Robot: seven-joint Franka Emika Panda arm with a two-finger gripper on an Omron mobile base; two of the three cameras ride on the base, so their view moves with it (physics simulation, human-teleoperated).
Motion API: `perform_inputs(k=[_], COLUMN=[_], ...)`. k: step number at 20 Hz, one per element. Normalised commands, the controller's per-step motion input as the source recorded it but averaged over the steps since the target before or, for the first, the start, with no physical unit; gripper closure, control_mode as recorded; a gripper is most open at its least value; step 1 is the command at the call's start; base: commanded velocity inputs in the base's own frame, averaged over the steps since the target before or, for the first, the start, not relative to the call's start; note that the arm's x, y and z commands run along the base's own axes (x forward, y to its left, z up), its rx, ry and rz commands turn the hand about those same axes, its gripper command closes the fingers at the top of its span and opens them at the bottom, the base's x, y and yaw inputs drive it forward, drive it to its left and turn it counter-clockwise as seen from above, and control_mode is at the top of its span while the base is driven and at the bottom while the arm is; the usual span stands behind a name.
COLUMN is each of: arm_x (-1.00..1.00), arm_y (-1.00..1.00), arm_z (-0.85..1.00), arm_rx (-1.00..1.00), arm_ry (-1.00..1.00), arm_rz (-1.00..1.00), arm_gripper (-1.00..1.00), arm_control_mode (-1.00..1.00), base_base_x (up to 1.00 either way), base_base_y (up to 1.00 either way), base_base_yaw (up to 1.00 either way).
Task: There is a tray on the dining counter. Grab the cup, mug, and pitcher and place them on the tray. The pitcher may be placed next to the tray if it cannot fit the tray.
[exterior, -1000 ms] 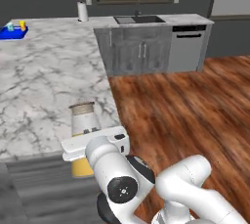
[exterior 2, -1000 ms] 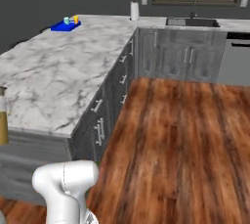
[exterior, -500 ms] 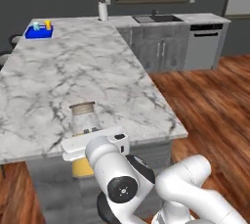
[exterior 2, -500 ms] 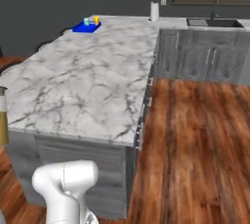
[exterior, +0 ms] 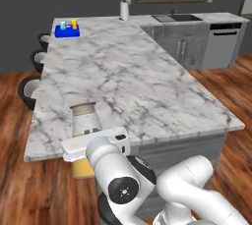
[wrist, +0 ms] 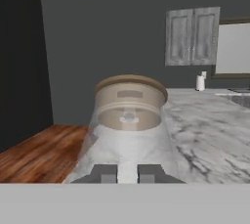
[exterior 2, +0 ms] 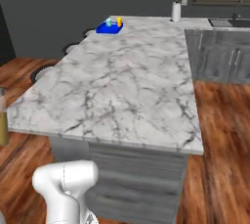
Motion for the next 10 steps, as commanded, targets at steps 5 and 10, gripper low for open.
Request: perform_inputs(k=[5,10], arm_x=[0.00,0.00], arm_y=[0.00,0.00], arm_z=[0.00,0.00], arm_rx=[0.00,0.00], arm_ry=[0.00,0.00], arm_rz=[0.00,0.00], arm_gripper=[1.00,1.00], arm_control_mode=[1.00,1.00], base_base_x=[0.00,0.00], base_base_y=[1.00,1.00], base_base_yaw=[-0.02,-0.03])
